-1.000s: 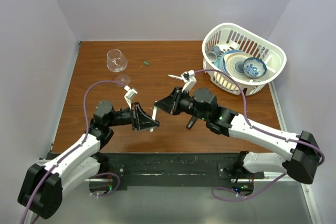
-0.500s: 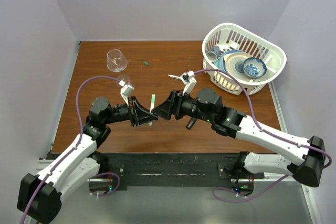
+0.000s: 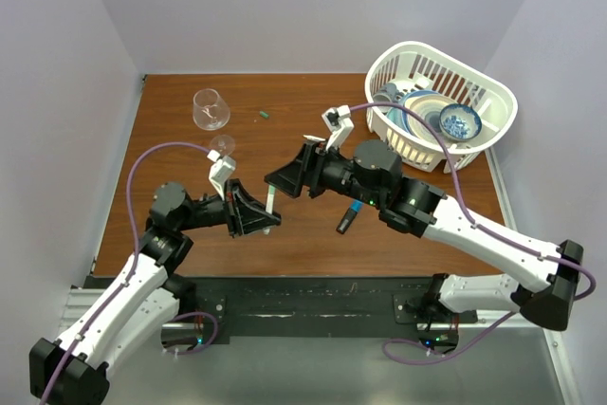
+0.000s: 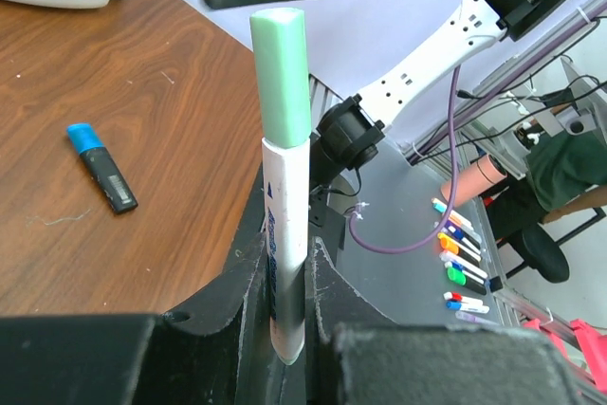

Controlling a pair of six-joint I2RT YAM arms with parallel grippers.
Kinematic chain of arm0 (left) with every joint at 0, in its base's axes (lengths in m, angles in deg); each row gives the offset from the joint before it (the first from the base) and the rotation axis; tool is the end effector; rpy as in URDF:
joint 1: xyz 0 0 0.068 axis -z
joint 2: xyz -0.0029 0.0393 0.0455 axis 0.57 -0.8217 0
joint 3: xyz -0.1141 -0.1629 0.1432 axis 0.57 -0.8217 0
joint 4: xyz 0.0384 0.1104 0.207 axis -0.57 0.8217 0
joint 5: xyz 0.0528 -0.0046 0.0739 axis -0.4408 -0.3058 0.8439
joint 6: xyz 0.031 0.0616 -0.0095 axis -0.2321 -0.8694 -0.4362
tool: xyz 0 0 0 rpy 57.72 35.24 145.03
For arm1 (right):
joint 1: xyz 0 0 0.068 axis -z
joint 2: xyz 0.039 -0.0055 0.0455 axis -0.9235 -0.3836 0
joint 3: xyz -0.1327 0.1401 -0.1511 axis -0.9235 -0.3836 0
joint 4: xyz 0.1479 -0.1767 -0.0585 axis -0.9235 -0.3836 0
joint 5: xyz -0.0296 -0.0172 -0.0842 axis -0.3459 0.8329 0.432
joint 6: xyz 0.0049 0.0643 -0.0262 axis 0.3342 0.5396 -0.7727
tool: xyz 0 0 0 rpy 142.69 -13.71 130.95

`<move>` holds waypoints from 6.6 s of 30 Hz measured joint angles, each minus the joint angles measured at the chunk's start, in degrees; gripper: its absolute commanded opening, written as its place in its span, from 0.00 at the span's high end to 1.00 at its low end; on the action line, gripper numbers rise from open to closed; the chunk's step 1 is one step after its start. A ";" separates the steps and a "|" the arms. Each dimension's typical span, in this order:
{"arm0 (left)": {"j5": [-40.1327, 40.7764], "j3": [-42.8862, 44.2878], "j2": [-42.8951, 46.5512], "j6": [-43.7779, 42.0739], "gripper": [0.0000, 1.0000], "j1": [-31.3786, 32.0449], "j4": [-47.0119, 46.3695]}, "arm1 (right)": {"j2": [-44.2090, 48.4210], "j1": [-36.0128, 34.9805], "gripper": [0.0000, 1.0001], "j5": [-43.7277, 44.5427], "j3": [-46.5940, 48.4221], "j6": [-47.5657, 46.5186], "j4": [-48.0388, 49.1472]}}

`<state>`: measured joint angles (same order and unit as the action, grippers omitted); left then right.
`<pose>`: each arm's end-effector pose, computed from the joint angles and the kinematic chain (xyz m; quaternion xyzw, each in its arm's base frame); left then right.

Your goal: Insert the pens into the pen caps

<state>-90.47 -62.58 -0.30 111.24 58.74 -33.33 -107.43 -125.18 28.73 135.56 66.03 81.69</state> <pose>0.1347 -0.1105 0.2733 0.2409 0.6538 -0.6127 0.3729 0.1482 0.2390 0.3696 -0.0953 0.7357 0.5333 0.4066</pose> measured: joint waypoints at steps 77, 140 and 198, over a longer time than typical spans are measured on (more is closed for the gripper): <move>-9.11 4.59 -13.35 -10.78 1.00 0.09 12.59 | -3.67 -7.19 1.00 11.76 -9.46 4.22 5.51; 15.04 4.48 -16.92 -7.50 1.00 -4.63 10.10 | 6.23 -17.20 0.24 24.52 -0.04 0.52 -21.64; 55.47 14.27 -14.51 -8.00 0.00 11.06 29.16 | -24.20 18.73 0.34 16.09 17.35 -23.47 -29.46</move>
<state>-35.00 -48.31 -14.81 103.24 69.80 -4.18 -131.63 -106.45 44.82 152.91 42.55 52.23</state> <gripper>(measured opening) 0.993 0.705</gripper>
